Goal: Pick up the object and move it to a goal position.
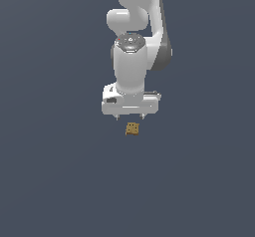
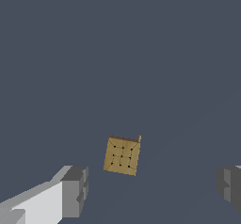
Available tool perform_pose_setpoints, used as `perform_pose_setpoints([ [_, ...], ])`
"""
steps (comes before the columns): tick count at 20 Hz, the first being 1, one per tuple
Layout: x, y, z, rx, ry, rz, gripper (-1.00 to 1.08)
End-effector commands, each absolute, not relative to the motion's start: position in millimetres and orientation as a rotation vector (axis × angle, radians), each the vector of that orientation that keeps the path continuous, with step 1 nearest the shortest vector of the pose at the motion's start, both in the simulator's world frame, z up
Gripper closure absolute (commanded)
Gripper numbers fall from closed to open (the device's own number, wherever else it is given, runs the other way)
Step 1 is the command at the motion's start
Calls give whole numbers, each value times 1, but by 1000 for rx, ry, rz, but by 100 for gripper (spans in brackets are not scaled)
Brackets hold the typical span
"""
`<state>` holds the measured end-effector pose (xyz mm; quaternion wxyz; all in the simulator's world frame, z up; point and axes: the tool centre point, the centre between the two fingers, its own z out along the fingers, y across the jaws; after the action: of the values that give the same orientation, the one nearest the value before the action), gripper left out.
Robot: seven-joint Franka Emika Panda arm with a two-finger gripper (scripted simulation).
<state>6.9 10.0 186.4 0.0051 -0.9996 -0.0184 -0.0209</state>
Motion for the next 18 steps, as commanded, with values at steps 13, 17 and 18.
perform_pose_setpoints([
  [13, -1, -19, 180, -3138, 69, -26, -92],
  [17, -2, -16, 173, -3137, 75, -25, -92],
  [18, -2, -15, 169, -3137, 79, -24, -92],
])
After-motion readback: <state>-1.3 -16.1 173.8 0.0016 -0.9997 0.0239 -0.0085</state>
